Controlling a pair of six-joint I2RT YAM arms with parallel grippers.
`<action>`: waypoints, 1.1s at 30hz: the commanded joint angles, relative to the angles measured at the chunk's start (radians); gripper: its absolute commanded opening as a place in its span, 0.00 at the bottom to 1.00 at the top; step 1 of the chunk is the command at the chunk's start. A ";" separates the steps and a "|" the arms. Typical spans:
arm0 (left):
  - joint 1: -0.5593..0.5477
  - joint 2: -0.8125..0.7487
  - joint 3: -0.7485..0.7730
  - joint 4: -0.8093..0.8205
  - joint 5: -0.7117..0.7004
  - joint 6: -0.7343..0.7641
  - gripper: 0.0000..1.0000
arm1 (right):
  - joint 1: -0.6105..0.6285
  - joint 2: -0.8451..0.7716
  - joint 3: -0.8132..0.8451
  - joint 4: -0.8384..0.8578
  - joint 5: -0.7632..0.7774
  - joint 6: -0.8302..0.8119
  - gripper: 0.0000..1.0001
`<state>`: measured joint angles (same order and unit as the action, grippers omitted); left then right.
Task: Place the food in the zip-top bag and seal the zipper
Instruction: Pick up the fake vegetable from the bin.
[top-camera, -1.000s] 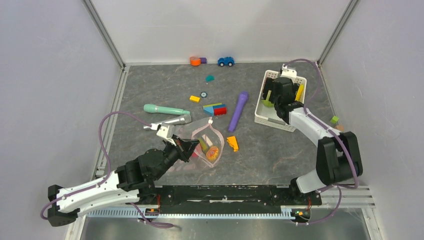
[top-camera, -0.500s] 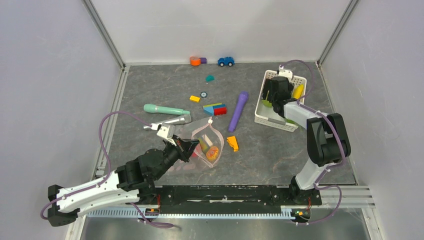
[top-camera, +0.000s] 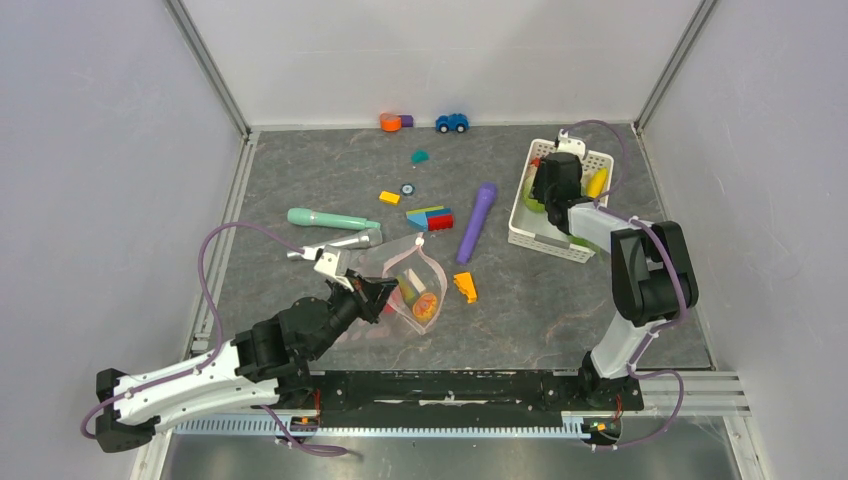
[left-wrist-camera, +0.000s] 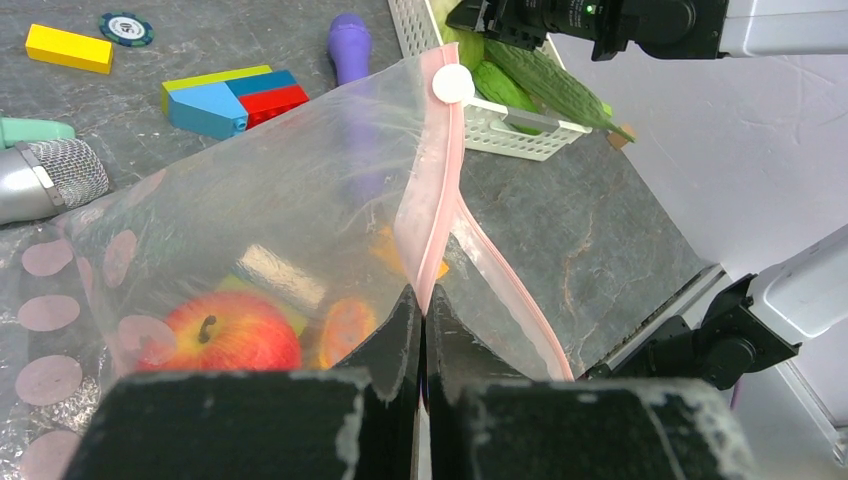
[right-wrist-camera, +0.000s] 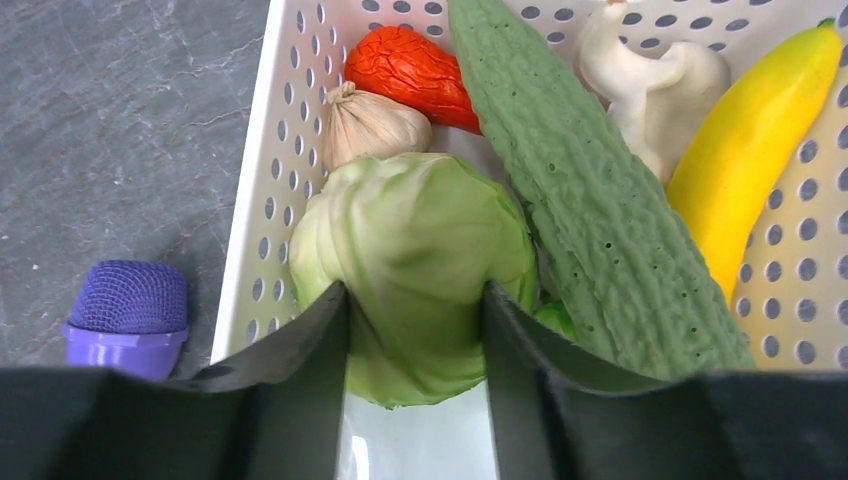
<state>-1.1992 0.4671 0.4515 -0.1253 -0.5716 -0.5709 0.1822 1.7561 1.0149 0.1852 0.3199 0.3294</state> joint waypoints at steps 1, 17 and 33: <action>0.003 0.008 0.037 0.024 -0.025 0.032 0.02 | -0.006 0.010 -0.003 0.024 -0.032 -0.016 0.38; 0.004 0.012 0.041 0.019 -0.018 0.025 0.02 | -0.006 -0.229 -0.126 0.052 -0.059 -0.037 0.00; 0.003 0.013 0.042 0.022 0.008 0.024 0.02 | 0.006 -0.723 -0.379 0.163 -0.404 -0.058 0.00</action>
<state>-1.1992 0.4774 0.4534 -0.1261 -0.5659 -0.5709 0.1802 1.1603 0.6991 0.2218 0.1696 0.2928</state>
